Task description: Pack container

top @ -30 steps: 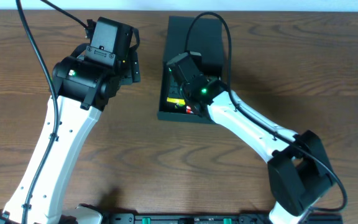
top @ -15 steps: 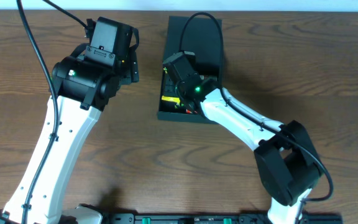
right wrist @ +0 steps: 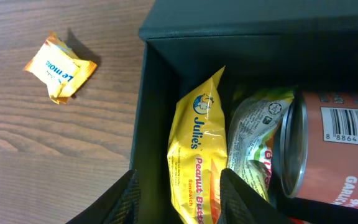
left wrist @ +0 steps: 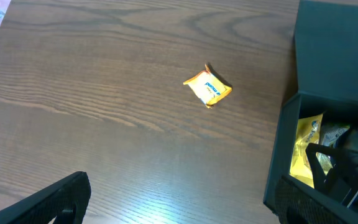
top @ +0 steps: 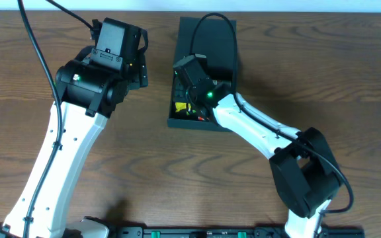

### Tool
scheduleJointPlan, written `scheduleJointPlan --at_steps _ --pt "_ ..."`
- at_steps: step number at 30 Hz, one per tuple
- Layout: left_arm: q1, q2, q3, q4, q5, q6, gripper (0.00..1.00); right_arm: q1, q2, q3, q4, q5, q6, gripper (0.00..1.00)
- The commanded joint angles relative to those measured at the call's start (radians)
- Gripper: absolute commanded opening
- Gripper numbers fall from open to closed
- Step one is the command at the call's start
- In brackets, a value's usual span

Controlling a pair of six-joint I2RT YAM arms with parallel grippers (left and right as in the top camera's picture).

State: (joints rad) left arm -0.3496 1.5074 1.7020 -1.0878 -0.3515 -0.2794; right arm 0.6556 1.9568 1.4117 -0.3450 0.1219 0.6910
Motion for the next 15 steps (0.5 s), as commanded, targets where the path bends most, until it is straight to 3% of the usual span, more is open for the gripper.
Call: scheduleJointPlan --at_steps 1,3,8,12,15 --pt "0.005 -0.010 0.016 0.005 -0.030 0.019 0.95 -0.026 -0.002 0.097 -0.035 0.000 -0.051 0.41" --pt "0.005 -0.007 0.016 0.020 -0.067 0.018 0.95 -0.049 -0.010 0.206 -0.138 0.001 -0.079 0.42" --pt "0.032 0.004 0.016 0.046 -0.086 -0.048 0.95 -0.124 -0.010 0.482 -0.442 0.091 -0.150 0.58" --pt "0.069 0.004 0.016 0.062 -0.085 -0.130 0.95 -0.211 -0.011 0.629 -0.636 0.186 -0.163 0.95" --pt "0.076 0.009 0.016 0.071 -0.085 -0.129 0.95 -0.273 -0.016 0.689 -0.772 0.185 -0.169 0.99"
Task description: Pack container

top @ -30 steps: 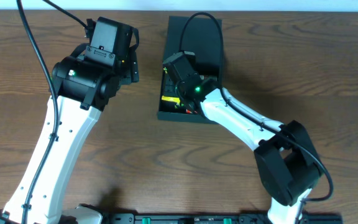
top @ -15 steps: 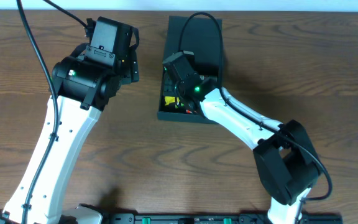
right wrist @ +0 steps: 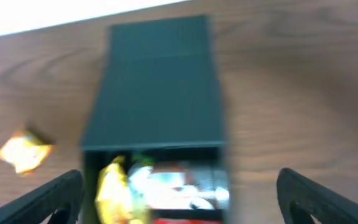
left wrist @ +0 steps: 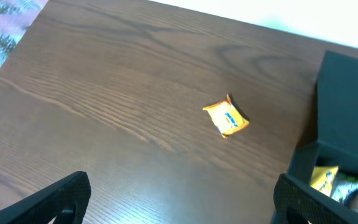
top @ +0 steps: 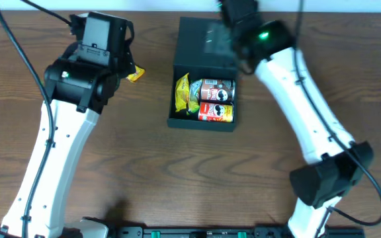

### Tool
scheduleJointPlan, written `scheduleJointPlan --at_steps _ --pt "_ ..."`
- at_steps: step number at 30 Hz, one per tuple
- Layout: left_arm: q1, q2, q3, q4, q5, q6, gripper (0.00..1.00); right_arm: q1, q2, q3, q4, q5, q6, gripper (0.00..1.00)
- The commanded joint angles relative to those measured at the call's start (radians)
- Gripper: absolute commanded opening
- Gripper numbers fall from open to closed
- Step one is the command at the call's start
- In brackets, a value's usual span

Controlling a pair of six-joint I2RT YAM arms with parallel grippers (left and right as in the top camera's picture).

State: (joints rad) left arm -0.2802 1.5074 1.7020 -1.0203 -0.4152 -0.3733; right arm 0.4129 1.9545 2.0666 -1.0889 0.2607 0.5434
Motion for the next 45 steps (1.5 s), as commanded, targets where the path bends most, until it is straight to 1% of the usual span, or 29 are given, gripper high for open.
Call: scheduleJointPlan --at_steps 1,4,6,9,11,13,16,17,18,19,21,23,26,30,37,42,45 --pt "0.007 0.018 0.014 0.006 -0.013 -0.025 0.95 -0.062 -0.019 0.049 -0.102 0.044 -0.018 0.99" --pt "0.025 0.072 0.014 0.007 0.035 -0.020 0.95 -0.114 -0.036 0.051 -0.212 0.032 0.002 0.99" --pt "0.060 0.150 0.014 0.021 0.124 -0.023 0.95 -0.140 -0.040 0.051 -0.258 0.027 0.000 0.99" --pt "0.110 0.258 0.015 0.029 0.278 -0.075 0.95 -0.161 -0.042 0.051 -0.285 0.027 -0.030 0.99" --pt "0.135 0.319 0.015 0.058 0.340 -0.129 0.95 -0.172 -0.042 0.051 -0.296 0.027 -0.054 0.99" --pt "0.153 0.363 0.016 0.096 0.357 -0.246 0.95 -0.181 -0.042 0.050 -0.305 0.027 -0.055 0.99" --pt "0.176 0.420 0.016 0.126 0.388 -0.558 0.95 -0.192 -0.042 0.050 -0.314 0.024 -0.055 0.99" --pt "0.177 0.431 0.016 0.134 0.395 -0.621 0.95 -0.192 -0.042 0.050 -0.315 0.023 -0.055 0.99" --pt "0.177 0.453 0.016 0.148 0.408 -0.736 0.95 -0.192 -0.042 0.050 -0.315 0.022 -0.055 0.99" --pt "0.175 0.471 0.016 0.167 0.418 -0.809 0.95 -0.192 -0.042 0.050 -0.315 0.022 -0.056 0.99" --pt "0.171 0.504 0.016 0.211 0.435 -0.903 0.95 -0.192 -0.042 0.050 -0.315 0.019 -0.064 0.99" --pt "0.169 0.540 0.016 0.261 0.454 -0.967 0.95 -0.192 -0.042 0.050 -0.316 0.019 -0.067 0.99" --pt "0.175 0.603 0.016 0.356 0.527 -0.984 0.96 -0.192 -0.042 0.050 -0.318 0.019 -0.069 0.99" --pt "0.191 0.665 0.016 0.370 0.569 -0.983 0.96 -0.192 -0.042 0.050 -0.318 0.019 -0.076 0.99" --pt "0.196 0.679 0.019 0.313 0.457 -0.900 0.96 -0.192 -0.042 0.050 -0.316 0.020 -0.100 0.99" --pt "0.196 0.681 0.019 0.324 0.403 -0.851 0.96 -0.192 -0.042 0.050 -0.315 0.019 -0.100 0.99" --pt "0.196 0.681 0.019 0.374 0.396 -0.792 0.96 -0.192 -0.042 0.050 -0.318 0.019 -0.100 0.99"
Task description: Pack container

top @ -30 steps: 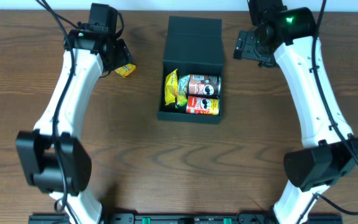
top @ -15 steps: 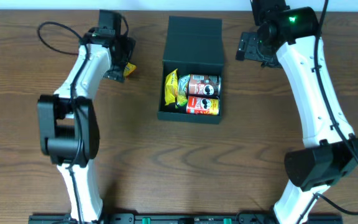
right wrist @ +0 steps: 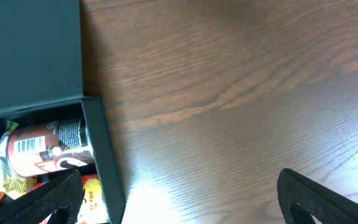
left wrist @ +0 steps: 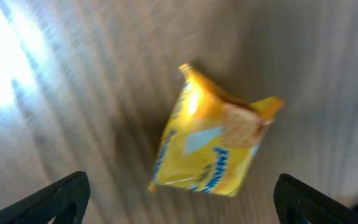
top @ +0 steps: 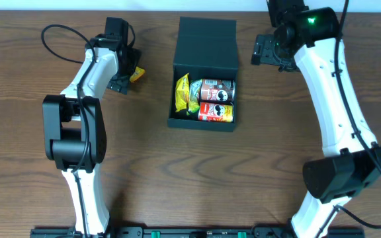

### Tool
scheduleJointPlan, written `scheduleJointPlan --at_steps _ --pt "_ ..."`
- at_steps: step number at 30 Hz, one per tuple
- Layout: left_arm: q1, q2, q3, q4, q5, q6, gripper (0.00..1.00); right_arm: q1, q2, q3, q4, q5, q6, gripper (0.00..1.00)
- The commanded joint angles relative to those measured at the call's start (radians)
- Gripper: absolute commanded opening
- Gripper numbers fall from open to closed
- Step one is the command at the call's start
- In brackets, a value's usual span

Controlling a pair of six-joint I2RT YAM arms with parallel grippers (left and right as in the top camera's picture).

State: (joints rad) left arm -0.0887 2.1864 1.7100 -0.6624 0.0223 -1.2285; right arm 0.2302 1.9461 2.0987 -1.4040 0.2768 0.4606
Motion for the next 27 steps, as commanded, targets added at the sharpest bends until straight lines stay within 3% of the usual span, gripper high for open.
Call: scheduleJointPlan --at_steps 1,6,11,16,19,27 --pt "0.005 0.002 0.011 0.035 -0.042 0.084 0.96 -0.009 -0.033 0.018 -0.003 0.003 -0.018 0.99" --pt "0.003 0.002 0.011 0.099 -0.031 0.338 0.96 -0.009 -0.033 0.018 -0.009 0.003 -0.018 0.99" --pt "0.004 0.002 0.011 0.108 -0.056 0.694 0.96 -0.009 -0.033 0.018 -0.030 0.003 -0.018 0.99" --pt "-0.009 0.002 0.011 0.229 -0.066 1.097 0.96 -0.009 -0.033 0.018 -0.031 0.004 -0.018 0.99" --pt "-0.011 0.014 0.011 0.225 -0.125 1.181 0.96 -0.009 -0.033 0.018 -0.032 0.003 -0.018 0.99" --pt "-0.019 0.084 0.010 0.212 -0.089 1.207 0.96 -0.009 -0.033 0.018 -0.036 0.003 -0.017 0.99"
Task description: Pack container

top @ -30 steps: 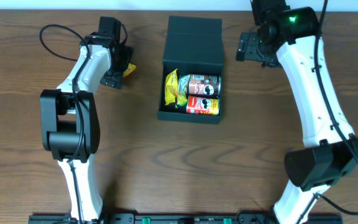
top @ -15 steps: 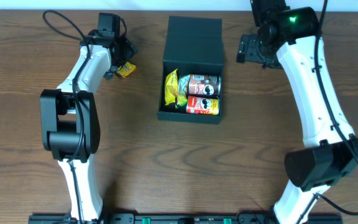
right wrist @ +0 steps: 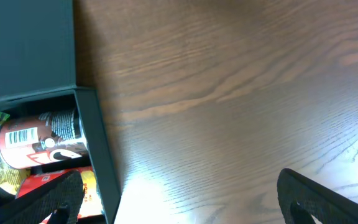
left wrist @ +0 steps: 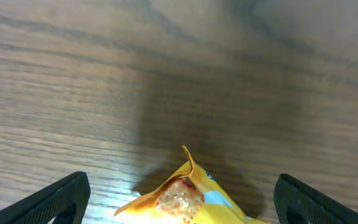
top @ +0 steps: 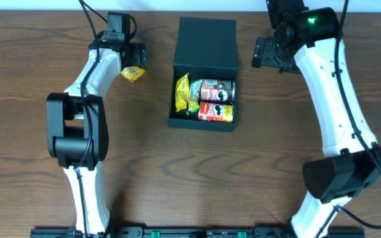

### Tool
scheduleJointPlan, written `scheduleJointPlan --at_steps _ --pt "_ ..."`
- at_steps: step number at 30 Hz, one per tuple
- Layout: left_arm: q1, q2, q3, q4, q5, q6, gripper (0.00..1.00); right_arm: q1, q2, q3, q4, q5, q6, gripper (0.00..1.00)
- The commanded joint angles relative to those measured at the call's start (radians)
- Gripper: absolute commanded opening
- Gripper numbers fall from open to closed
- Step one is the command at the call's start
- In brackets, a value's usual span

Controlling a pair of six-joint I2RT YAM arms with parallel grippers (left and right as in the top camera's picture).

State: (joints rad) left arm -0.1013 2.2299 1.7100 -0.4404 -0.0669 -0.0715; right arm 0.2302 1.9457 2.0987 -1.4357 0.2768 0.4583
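A small yellow snack packet [top: 131, 73] lies on the table left of the black box [top: 204, 33]. My left gripper [top: 128, 55] hangs open right over the packet [left wrist: 188, 196], which sits between its wide-spread fingertips [left wrist: 55, 196]. The box's lid lies folded back; inside are a yellow Julie's packet [top: 182, 94], a green packet and two snack cans [top: 215, 101]. My right gripper [top: 264, 51] is open over bare table right of the box, whose wall [right wrist: 98, 158] and cans [right wrist: 39, 143] show at the left of the right wrist view.
Dark wood table [top: 177, 172] all round. The far table edge runs just behind both grippers. Black cables trail from both arms at the back.
My left gripper shifted slightly right and toward the far edge, turning; the packet now sits low between its fingers. The right gripper barely moved.
My right gripper was down in the box at the yellow packet while the left hovered left of it. The right then rose behind the box and went to its right side. The left gripper came down over the small packet, where it now stands open.
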Motion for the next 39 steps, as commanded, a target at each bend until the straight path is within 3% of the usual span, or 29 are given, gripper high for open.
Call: scheduleJointPlan --at_steps 1,14,17,19,23,28,36,39 --pt "-0.008 0.047 0.010 -0.014 0.000 0.049 0.96 -0.009 -0.032 0.018 -0.006 0.003 -0.015 0.99" --pt "-0.011 0.059 0.010 -0.159 0.005 0.045 0.96 -0.009 -0.032 0.018 -0.035 0.003 -0.014 0.99" --pt "-0.011 0.059 0.010 -0.156 0.005 0.037 1.00 -0.008 -0.032 0.018 -0.035 0.003 -0.014 0.99" --pt "-0.011 0.059 0.010 -0.149 0.005 0.014 0.91 -0.008 -0.032 0.018 -0.035 0.003 -0.014 0.99" --pt "-0.011 0.059 0.010 -0.148 0.005 -0.044 0.88 -0.008 -0.032 0.018 -0.042 -0.011 -0.015 0.99" --pt "-0.011 0.059 0.010 -0.149 0.008 -0.076 0.75 -0.008 -0.032 0.018 -0.042 -0.023 -0.014 0.99" --pt "-0.011 0.059 0.010 -0.156 0.008 -0.146 0.72 -0.008 -0.032 0.018 -0.042 -0.023 -0.015 0.99" --pt "-0.011 0.059 0.010 -0.152 0.008 -0.146 0.66 -0.008 -0.032 0.018 -0.044 -0.023 -0.015 0.99"
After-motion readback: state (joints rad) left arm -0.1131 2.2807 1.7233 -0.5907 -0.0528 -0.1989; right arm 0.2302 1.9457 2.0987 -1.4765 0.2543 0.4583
